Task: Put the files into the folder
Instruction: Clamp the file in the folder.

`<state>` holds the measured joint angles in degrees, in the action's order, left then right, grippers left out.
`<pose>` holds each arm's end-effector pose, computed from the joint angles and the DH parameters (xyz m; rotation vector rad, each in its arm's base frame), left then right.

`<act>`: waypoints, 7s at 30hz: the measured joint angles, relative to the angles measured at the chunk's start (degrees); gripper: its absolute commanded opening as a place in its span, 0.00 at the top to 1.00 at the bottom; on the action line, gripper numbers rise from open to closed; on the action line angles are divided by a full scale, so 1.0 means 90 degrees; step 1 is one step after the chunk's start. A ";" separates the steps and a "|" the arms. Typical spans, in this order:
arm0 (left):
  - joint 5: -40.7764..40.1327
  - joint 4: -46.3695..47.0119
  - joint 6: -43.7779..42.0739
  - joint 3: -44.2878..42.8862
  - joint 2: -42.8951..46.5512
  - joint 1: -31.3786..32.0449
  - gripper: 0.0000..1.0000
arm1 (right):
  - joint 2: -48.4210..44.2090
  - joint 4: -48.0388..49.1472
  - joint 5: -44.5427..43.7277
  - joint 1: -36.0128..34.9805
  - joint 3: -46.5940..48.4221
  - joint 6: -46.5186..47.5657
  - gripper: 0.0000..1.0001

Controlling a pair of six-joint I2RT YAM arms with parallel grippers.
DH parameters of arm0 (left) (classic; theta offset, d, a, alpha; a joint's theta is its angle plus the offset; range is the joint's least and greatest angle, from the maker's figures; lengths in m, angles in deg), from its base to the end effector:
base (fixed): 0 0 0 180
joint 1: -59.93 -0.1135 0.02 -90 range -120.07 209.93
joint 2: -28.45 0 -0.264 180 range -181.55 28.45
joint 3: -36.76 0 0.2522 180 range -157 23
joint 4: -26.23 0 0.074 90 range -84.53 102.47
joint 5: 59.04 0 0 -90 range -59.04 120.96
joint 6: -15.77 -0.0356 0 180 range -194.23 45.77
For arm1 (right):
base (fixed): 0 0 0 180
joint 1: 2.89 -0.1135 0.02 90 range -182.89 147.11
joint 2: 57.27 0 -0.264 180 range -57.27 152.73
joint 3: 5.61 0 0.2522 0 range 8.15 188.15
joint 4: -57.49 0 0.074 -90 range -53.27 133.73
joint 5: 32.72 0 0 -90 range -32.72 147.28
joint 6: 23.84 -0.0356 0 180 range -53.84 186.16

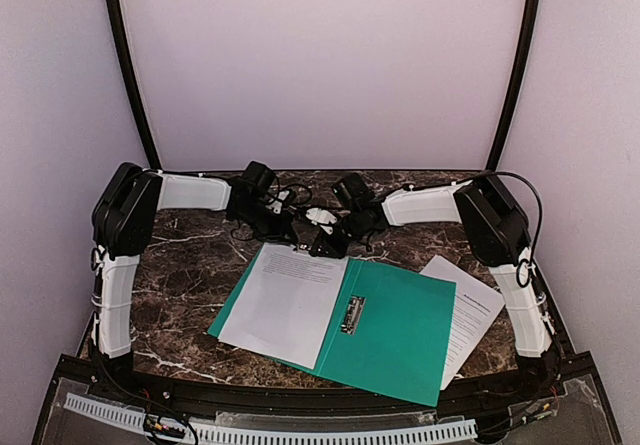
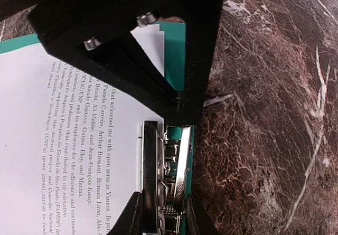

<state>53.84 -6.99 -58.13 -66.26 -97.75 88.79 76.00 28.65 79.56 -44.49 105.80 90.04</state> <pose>0.4022 -0.2375 0.1383 0.4534 2.6040 -0.7979 0.3670 0.3439 0.1291 -1.4731 1.9718 0.6127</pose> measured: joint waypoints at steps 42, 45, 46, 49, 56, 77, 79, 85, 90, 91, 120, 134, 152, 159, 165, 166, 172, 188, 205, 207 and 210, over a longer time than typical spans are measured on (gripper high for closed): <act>0.1032 0.1071 0.0967 0.1107 0.0561 -0.0233 0.99 | -0.0002 0.0172 -0.0090 -0.0158 -0.0066 0.0362 0.96; 0.1037 0.1086 0.1001 0.1107 0.0563 -0.0233 0.99 | -0.0002 0.0172 -0.0087 -0.0158 -0.0066 0.0367 0.96; 0.1037 0.1086 0.1005 0.1107 0.0566 -0.0233 0.99 | -0.0002 0.0172 -0.0087 -0.0158 -0.0066 0.0367 0.96; 0.1039 0.1132 0.1030 0.1222 0.0600 -0.0236 0.99 | -0.0002 0.0170 -0.0090 -0.0158 -0.0066 0.0369 0.96; 0.1044 0.1545 0.1066 0.1834 0.0874 -0.0236 0.99 | 0.0000 0.0109 0.0058 -0.0204 -0.0066 0.0389 0.96; 0.1120 0.2555 0.1059 0.2518 0.1001 -0.0262 0.99 | 0.0005 0.0087 0.0119 -0.0214 -0.0063 0.0386 0.96; 0.1124 0.2443 0.1059 0.2414 0.1005 -0.0265 0.99 | 0.0005 0.0083 0.0117 -0.0214 -0.0061 0.0386 0.96; 0.1185 0.1904 0.1100 0.2025 0.1003 -0.0262 0.99 | 0.0005 0.0051 0.0112 -0.0214 -0.0039 0.0386 0.96; 0.1275 0.1727 0.1222 0.1923 0.1022 -0.0257 0.99 | 0.0015 0.0012 0.0097 -0.0219 -0.0012 0.0384 0.96; 0.1287 0.1717 0.1243 0.1921 0.1030 -0.0255 0.99 | 0.0015 0.0007 0.0095 -0.0219 -0.0007 0.0381 0.96; 0.1168 0.2501 0.1413 0.2669 0.1103 -0.0233 0.99 | 0.0017 -0.0143 0.0119 -0.0253 0.0044 0.0369 0.97; 0.0928 0.1253 0.0811 0.1800 0.0775 -0.0216 0.99 | 0.0017 -0.0255 0.0017 -0.0253 0.0092 0.0556 0.98; 0.0427 -0.0036 0.0231 0.0984 0.0478 -0.0085 0.99 | 0.0017 -0.0325 -0.0126 -0.0330 0.0126 0.0695 0.98; 0.0342 -0.0216 0.0073 0.0869 0.0437 -0.0061 0.99 | 0.0017 -0.0355 -0.0197 -0.0355 0.0141 0.0729 0.98; 0.0248 -0.0359 0.0041 0.0746 0.0481 -0.0049 0.99 | 0.0017 -0.0474 -0.0345 -0.0403 0.0214 0.0835 0.99; 0.0231 -0.0359 0.0044 0.0714 0.0493 -0.0049 0.99 | 0.0017 -0.0488 -0.0364 -0.0408 0.0221 0.0848 0.99; 0.0080 -0.0520 0.0066 0.0568 0.0508 -0.0015 0.99 | 0.0015 -0.0520 -0.0430 -0.0432 0.0236 0.0918 0.99; 0.0024 -0.0857 0.0066 0.0211 0.0474 -0.0039 0.99 | 0.0049 -0.0277 -0.0495 -0.0447 0.0236 0.0971 1.00; 0.0325 0.0359 0.0253 0.1282 0.0682 -0.0126 0.99 | 0.0049 -0.0311 -0.0656 -0.0498 0.0257 0.0986 1.00; 0.0386 0.0374 0.0260 0.1282 0.0653 -0.0146 0.99 | 0.0049 -0.0313 -0.0663 -0.0498 0.0257 0.0986 1.00; 0.0466 0.0209 0.0257 0.1129 0.0546 -0.0172 0.99 | 0.0049 -0.0313 -0.0680 -0.0505 0.0257 0.0988 1.00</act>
<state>58.03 -5.11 -55.81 -56.09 -92.83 87.24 76.44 25.84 73.44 -49.04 108.11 98.94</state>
